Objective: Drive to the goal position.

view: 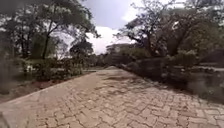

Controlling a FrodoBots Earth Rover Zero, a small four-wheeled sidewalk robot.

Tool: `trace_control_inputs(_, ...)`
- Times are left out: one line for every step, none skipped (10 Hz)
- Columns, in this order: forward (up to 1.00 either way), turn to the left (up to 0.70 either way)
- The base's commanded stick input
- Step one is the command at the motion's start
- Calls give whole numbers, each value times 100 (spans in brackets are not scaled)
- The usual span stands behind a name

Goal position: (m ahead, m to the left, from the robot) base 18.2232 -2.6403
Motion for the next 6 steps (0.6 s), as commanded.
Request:
trace_control_inputs(70,0)
trace_control_inputs(70,0)
trace_control_inputs(70,0)
trace_control_inputs(70,0)
trace_control_inputs(70,0)
trace_control_inputs(70,0)
